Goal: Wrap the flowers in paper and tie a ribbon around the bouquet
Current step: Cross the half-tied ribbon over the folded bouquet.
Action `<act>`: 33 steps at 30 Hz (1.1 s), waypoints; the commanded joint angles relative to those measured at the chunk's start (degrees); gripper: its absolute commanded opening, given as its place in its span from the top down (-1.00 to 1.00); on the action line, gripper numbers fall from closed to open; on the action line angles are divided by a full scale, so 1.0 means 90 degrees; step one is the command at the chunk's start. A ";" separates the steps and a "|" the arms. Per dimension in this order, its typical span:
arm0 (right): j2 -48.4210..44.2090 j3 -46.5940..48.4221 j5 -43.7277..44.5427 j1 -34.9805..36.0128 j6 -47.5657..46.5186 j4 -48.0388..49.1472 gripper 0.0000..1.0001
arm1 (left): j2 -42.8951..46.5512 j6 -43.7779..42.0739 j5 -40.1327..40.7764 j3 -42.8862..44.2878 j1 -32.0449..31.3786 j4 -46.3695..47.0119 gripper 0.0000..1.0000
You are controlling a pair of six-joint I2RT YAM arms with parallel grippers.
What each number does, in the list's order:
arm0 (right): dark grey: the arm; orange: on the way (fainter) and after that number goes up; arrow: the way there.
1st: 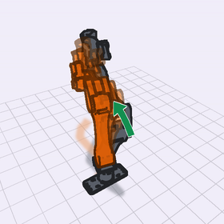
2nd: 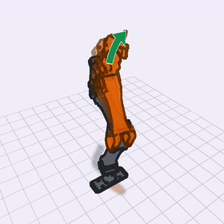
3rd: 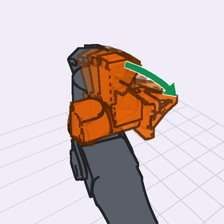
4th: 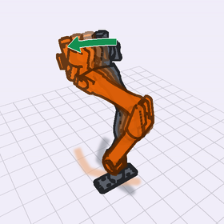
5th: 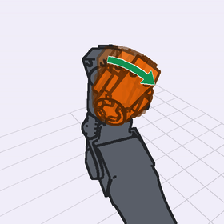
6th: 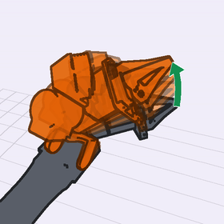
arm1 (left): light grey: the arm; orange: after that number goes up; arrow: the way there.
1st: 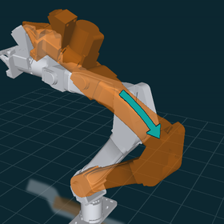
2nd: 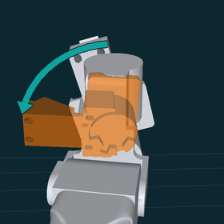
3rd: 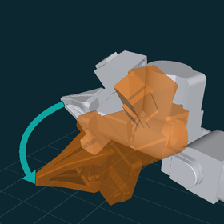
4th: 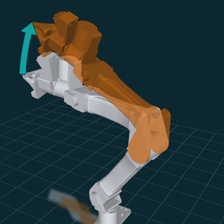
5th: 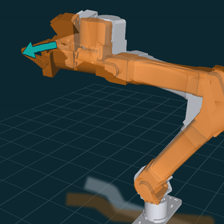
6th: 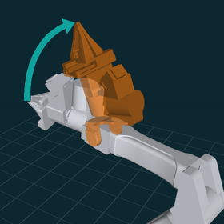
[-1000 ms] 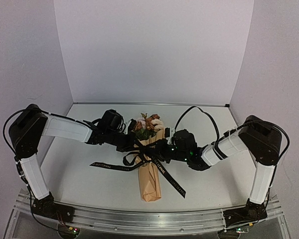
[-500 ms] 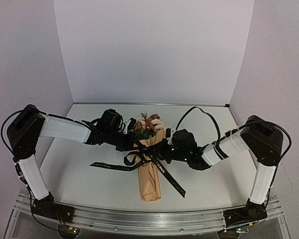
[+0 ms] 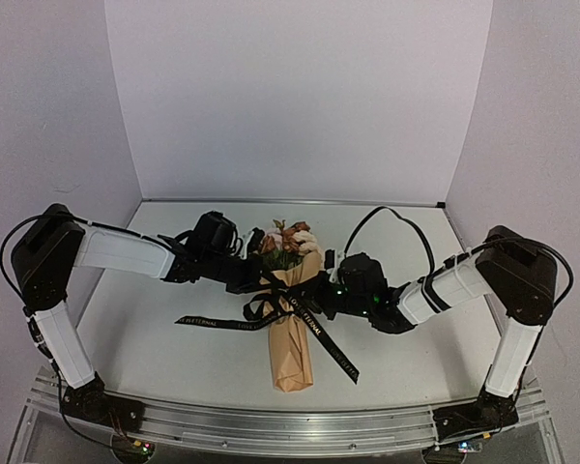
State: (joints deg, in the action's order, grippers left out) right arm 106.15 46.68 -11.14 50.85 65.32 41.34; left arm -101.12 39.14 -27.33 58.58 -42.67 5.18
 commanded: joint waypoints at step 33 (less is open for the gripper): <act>-0.0453 0.0395 0.0551 0.0317 -0.0987 -0.1600 1.00 | -0.0082 0.0546 0.0051 -0.0056 0.0180 0.0592 0.99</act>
State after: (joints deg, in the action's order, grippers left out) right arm 104.93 48.76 -9.03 53.43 57.54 28.34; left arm -104.44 45.85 -28.54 58.33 -41.30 9.88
